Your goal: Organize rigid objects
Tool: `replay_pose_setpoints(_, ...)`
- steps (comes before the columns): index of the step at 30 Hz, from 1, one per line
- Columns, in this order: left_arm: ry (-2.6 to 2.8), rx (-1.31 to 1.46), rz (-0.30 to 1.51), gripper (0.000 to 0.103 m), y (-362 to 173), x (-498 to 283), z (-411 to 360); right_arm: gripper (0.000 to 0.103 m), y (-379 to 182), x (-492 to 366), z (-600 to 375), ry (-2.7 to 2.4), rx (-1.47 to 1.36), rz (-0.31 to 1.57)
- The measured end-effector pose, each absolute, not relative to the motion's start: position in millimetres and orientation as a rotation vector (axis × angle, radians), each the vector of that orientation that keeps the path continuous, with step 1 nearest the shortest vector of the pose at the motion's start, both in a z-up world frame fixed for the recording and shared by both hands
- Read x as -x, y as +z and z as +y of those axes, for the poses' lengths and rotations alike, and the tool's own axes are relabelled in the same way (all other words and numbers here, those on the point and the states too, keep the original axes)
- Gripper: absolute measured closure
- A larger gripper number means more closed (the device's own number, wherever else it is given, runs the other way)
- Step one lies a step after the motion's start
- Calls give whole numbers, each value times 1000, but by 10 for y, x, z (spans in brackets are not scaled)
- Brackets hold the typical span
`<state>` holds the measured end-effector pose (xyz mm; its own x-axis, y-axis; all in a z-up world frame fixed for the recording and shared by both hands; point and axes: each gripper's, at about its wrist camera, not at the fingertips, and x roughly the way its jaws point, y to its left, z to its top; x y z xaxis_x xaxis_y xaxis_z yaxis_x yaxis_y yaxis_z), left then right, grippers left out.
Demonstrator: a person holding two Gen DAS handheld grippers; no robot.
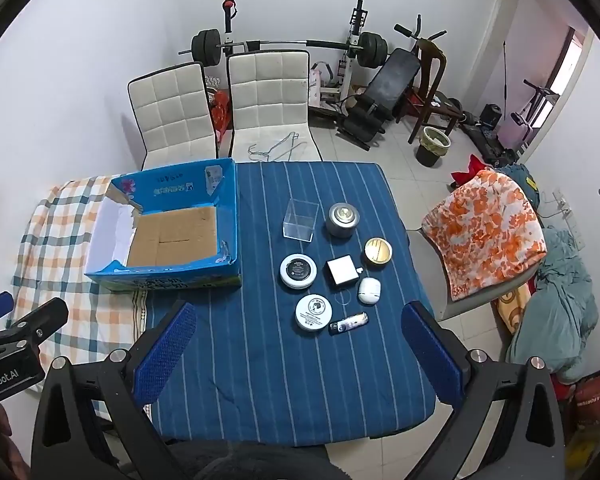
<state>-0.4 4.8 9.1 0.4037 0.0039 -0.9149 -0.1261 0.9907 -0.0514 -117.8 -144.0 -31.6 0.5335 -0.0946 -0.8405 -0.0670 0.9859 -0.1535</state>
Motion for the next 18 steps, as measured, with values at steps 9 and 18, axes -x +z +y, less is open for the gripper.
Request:
replay_pose_setpoints(9, 84, 115, 1128, 1, 229, -79, 69, 0, -291, 1184, -1460, -19, 171, 1001)
replay_pose_setpoints(18, 85, 106, 1117, 1, 245, -96, 16, 0, -286, 1184, -1481, -20, 170, 997)
